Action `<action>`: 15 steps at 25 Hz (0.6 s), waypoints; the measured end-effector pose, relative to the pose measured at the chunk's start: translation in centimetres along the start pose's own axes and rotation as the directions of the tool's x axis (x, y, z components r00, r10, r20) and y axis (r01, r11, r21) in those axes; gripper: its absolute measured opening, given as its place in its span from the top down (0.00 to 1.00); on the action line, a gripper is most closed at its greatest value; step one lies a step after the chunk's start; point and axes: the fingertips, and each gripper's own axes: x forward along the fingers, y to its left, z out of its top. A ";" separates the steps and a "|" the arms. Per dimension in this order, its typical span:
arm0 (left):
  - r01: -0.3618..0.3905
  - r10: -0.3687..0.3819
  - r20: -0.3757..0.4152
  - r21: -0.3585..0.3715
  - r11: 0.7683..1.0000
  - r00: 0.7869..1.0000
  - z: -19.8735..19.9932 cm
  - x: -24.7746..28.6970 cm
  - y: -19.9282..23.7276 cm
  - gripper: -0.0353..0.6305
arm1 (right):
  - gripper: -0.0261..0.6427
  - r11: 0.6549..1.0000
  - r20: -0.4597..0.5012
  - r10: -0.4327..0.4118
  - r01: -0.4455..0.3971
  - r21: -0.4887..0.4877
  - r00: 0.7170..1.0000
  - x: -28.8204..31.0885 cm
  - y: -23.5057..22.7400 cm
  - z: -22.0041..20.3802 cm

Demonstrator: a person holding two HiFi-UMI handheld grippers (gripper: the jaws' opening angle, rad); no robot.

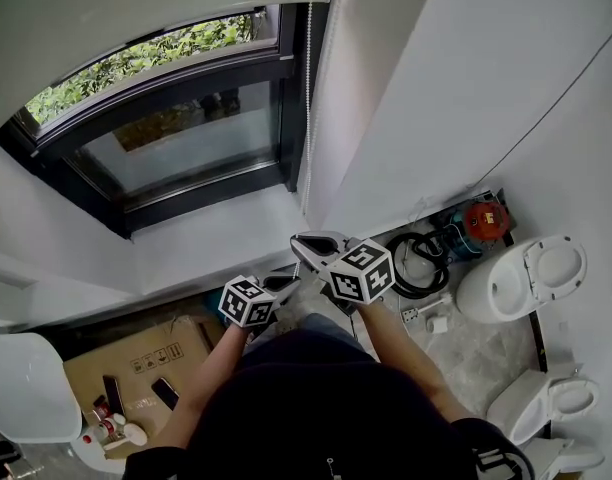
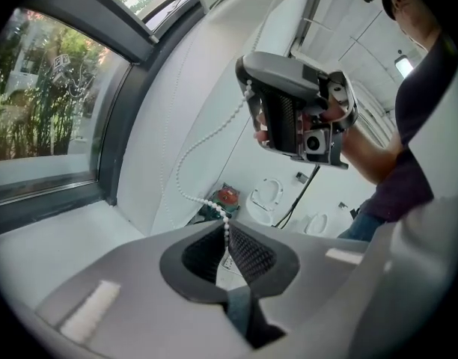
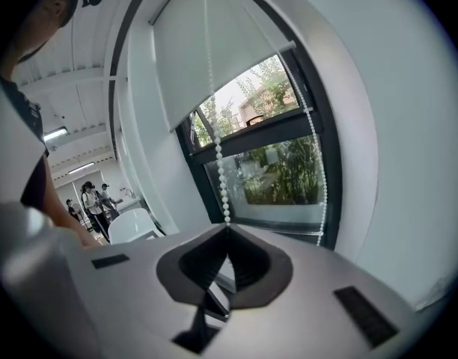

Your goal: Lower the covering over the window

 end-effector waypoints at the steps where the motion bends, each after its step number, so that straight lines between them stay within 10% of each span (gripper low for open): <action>1: -0.004 0.004 0.002 -0.002 1.000 1.000 -0.1 -0.1 0.1 0.91 | 0.94 1.000 0.001 -0.003 0.003 0.000 1.000 0.1 -0.1 0.0; 15: -0.038 0.038 0.021 0.005 0.999 0.999 0.0 -1.5 0.8 0.91 | 0.94 0.998 -0.057 -0.060 0.059 -0.017 0.997 0.4 -1.9 -1.3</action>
